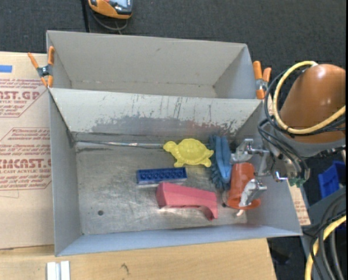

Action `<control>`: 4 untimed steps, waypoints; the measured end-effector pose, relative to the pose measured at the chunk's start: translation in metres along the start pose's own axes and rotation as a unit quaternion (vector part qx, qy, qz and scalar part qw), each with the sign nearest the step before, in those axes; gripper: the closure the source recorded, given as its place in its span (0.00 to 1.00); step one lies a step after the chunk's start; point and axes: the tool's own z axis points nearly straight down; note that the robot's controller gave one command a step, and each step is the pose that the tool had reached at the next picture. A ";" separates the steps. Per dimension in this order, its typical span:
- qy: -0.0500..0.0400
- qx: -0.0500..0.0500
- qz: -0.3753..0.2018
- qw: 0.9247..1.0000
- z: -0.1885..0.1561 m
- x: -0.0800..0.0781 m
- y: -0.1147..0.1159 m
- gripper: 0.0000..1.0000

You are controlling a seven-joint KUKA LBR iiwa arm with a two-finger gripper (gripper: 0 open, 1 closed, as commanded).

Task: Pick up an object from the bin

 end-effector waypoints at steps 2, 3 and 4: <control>-0.003 0.000 -0.066 0.998 0.089 -0.029 -0.022 0.00; 0.008 -0.014 -0.022 1.000 0.146 -0.054 -0.040 1.00; 0.007 -0.014 -0.022 1.000 0.146 -0.055 -0.040 1.00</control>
Offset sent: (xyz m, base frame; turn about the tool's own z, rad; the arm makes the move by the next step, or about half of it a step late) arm 0.0533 -0.0488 -0.1512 -0.2170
